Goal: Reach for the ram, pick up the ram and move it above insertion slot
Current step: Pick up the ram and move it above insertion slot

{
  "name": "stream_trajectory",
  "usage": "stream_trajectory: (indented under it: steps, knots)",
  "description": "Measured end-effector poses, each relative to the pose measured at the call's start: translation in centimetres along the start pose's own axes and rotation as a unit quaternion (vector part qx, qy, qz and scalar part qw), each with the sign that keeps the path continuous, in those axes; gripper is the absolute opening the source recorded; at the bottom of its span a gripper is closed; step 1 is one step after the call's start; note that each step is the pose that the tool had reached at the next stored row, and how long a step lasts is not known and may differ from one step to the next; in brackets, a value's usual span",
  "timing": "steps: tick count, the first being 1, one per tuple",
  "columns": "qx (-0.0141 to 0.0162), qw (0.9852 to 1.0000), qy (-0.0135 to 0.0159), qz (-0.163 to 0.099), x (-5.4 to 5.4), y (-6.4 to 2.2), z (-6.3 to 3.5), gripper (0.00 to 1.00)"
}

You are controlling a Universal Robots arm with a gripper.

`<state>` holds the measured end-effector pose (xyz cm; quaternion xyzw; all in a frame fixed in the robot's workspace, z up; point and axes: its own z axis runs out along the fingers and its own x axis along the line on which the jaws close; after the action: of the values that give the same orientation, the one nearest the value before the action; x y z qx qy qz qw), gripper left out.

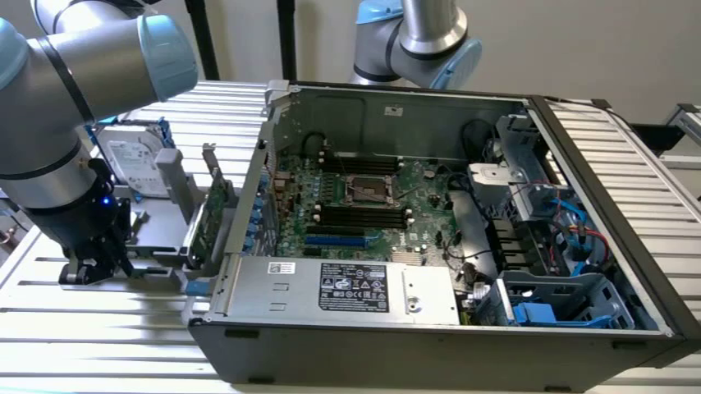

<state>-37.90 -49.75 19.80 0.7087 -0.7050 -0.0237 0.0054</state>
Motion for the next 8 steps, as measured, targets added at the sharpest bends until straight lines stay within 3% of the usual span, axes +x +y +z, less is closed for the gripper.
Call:
stream_trajectory:
  steps: [8]
  knots:
    - [0.0000, 1.0000, -0.0028, 0.000, 0.01, 0.00, -0.03, 0.13]
